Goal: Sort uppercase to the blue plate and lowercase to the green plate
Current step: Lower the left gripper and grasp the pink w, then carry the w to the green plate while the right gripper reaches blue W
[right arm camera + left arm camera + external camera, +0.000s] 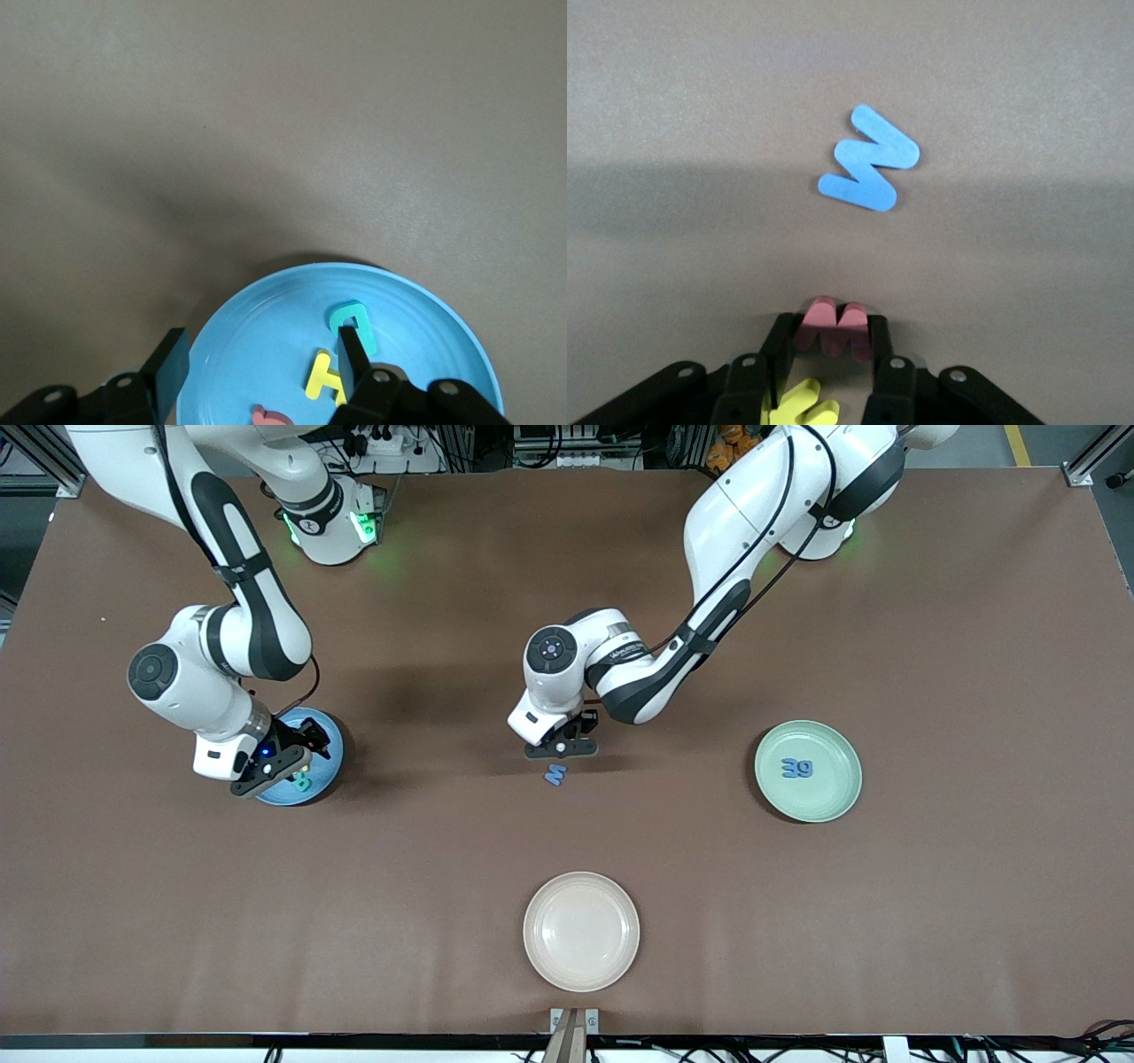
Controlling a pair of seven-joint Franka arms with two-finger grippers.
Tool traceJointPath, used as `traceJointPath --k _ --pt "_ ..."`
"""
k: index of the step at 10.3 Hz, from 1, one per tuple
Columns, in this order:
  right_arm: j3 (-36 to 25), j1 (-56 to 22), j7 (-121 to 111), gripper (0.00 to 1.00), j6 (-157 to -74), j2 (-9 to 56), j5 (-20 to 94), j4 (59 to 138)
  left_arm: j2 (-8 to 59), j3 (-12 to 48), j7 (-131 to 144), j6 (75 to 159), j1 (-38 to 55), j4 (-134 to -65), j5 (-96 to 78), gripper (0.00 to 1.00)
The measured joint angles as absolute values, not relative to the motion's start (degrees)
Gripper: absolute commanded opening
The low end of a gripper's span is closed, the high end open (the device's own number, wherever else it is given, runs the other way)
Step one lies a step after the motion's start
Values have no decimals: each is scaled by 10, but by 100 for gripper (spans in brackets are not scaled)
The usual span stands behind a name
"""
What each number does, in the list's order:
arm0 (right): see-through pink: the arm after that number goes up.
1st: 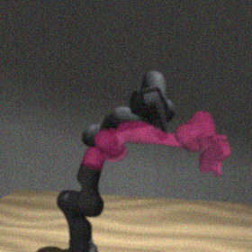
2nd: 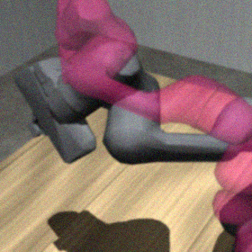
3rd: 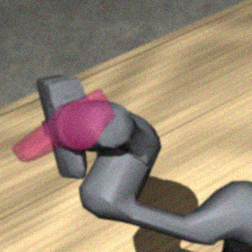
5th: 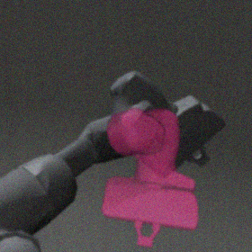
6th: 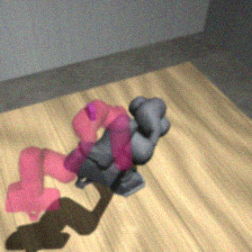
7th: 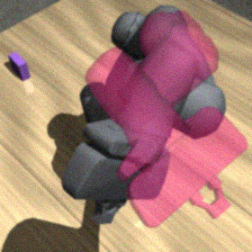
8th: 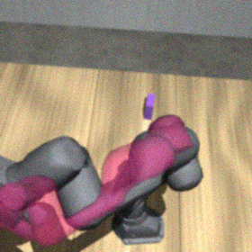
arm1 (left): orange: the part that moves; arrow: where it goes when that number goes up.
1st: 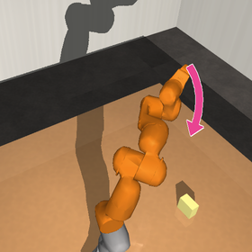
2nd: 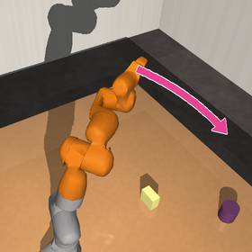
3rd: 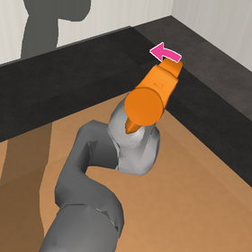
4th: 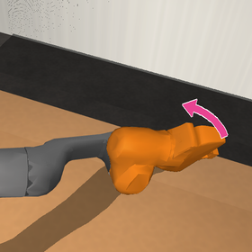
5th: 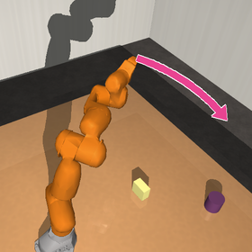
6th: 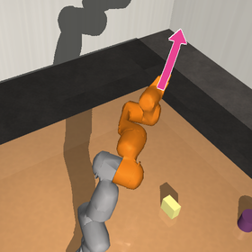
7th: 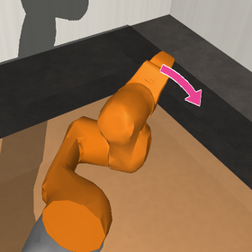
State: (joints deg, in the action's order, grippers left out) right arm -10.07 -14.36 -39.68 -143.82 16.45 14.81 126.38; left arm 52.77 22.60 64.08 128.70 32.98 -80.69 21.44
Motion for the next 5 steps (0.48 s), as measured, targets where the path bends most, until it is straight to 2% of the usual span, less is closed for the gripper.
traceJointPath --k 3,5 --pt "-100 -146 -388 74 -1417 164 152 1246 526 225 643 1271 329 -804 213 0" --pt "-98 -163 -321 74 -1415 165 156 1236 504 222 651 1221 304 -796 204 0"
